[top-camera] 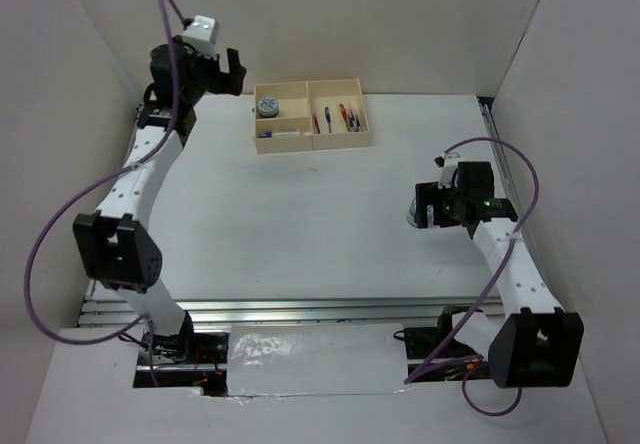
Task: Sort the stationery into containers
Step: Move the stationery to the center of the board.
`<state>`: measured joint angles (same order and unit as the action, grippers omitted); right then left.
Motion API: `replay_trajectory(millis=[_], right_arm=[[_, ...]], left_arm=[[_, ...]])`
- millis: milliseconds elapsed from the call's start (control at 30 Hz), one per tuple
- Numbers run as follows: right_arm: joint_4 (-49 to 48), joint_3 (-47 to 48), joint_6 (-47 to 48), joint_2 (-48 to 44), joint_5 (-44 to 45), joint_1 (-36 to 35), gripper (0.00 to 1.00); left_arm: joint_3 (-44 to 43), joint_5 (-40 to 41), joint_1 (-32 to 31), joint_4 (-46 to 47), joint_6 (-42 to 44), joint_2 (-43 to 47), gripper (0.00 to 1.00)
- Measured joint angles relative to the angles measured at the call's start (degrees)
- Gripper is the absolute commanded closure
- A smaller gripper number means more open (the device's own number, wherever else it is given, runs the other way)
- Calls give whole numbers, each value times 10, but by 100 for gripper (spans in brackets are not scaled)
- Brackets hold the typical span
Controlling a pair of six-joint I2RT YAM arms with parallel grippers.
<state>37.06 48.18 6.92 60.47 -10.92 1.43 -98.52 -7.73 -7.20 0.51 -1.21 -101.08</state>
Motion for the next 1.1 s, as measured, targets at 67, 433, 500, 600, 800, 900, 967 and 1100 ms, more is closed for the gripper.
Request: replay_trajectory(millis=[67, 433, 500, 600, 800, 900, 967, 1100], right_arm=[[-9, 2, 0, 34, 13, -5, 8], [-68, 42, -2, 213, 71, -36, 8], [-75, 56, -1, 233, 75, -39, 10], [-88, 75, 2, 261, 81, -49, 13], [-96, 109, 16, 301, 85, -65, 42], [-96, 126, 24, 318, 84, -76, 57], [-95, 133, 31, 323, 83, -85, 60], [-77, 161, 48, 331, 74, -116, 65]], left_arm=[[32, -21, 26, -7, -10, 56, 1], [220, -101, 136, -89, -23, 188, 1], [241, -109, 146, -100, -22, 202, 1], [258, -121, 163, -110, -22, 217, 1], [276, -140, 191, -113, -22, 233, 1], [276, -147, 199, -113, -22, 233, 1], [277, -153, 202, -113, -22, 233, 1], [282, -171, 208, -113, -18, 233, 1]])
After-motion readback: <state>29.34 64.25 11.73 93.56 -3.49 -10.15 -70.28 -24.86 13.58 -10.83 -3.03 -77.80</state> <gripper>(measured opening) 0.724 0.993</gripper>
